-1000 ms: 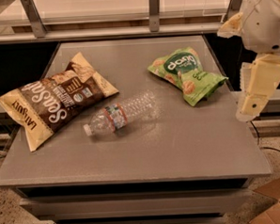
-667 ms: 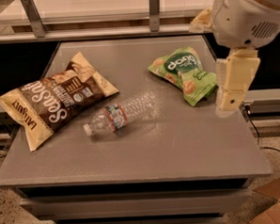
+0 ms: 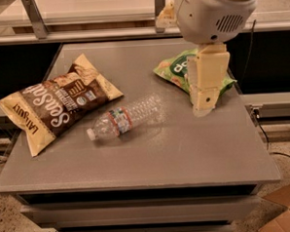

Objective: Pick brown chip bag

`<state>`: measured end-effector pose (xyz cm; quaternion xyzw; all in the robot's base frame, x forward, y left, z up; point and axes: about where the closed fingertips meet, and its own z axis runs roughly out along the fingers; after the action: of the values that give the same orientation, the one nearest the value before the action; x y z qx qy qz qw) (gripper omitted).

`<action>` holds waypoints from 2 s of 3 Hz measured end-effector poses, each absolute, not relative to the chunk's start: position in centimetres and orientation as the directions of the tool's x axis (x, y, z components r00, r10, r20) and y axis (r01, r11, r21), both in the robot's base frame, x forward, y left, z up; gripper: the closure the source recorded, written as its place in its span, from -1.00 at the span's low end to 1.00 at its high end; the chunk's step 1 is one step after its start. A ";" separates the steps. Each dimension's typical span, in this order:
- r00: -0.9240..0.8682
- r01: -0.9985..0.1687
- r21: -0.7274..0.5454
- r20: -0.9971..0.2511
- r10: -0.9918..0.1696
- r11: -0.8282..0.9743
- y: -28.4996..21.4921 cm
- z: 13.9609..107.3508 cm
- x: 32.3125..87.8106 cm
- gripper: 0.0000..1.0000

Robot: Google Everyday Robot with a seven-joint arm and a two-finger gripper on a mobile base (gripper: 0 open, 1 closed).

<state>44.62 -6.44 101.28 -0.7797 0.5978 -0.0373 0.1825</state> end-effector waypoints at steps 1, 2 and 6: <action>0.296 -0.912 -0.345 -0.181 -0.938 -0.221 -5.9 101.8 44.6 -1.00; 0.412 -0.870 -0.368 -0.175 -0.894 -0.329 -2.6 102.4 45.4 -1.00; 0.713 -0.672 -0.388 -0.109 -0.693 -0.631 14.0 100.6 50.9 -1.00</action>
Offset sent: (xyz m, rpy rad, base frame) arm 0.0218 0.0817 0.0073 0.0182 -0.0284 0.3201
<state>50.92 14.03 100.58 -0.9026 0.3780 -0.0250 0.2044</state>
